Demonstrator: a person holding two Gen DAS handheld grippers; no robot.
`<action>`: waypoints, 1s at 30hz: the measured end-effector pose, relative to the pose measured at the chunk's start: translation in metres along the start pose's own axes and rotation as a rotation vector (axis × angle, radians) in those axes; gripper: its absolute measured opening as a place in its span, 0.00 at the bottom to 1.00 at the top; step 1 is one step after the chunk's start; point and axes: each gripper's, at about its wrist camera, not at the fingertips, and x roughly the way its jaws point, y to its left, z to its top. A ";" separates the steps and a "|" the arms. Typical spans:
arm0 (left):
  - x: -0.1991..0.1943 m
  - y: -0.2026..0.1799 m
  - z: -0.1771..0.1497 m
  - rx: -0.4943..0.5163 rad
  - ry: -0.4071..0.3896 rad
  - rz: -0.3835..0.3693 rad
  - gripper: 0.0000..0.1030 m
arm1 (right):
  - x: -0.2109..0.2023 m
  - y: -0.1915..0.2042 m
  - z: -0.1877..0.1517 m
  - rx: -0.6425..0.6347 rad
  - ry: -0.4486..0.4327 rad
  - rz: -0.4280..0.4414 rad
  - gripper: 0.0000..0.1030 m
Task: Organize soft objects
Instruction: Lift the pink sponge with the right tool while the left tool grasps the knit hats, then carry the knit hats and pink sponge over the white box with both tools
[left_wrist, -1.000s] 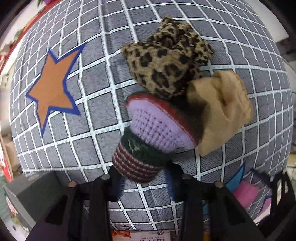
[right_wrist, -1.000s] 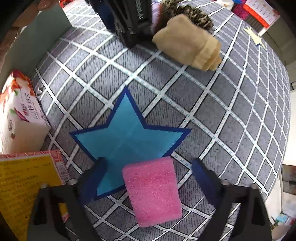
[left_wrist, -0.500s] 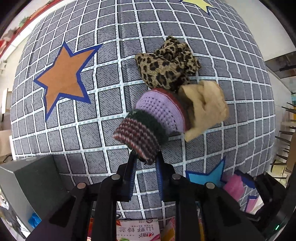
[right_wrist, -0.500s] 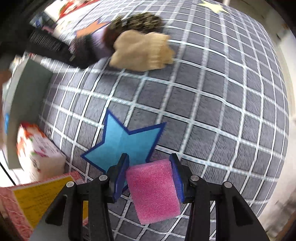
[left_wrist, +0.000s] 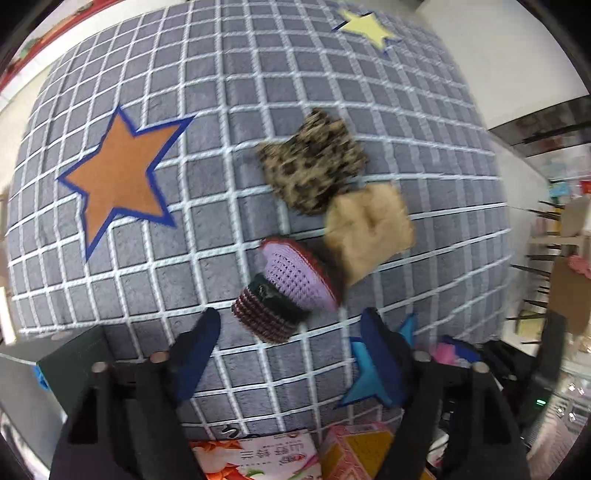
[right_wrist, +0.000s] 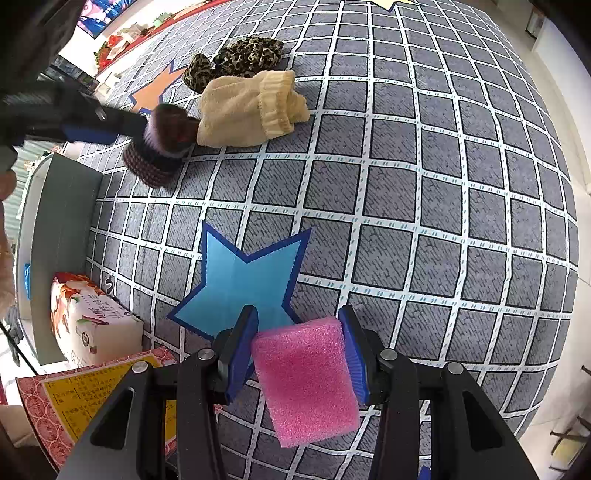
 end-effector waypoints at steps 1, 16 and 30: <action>0.001 0.000 0.004 0.012 0.004 0.004 0.80 | 0.002 0.003 0.001 0.003 0.001 0.004 0.45; 0.067 -0.017 0.025 0.087 0.086 0.323 0.82 | -0.009 -0.014 0.001 0.033 -0.010 -0.002 0.45; 0.040 0.008 0.049 -0.128 0.057 0.263 0.41 | 0.001 -0.001 -0.002 0.048 -0.030 0.008 0.45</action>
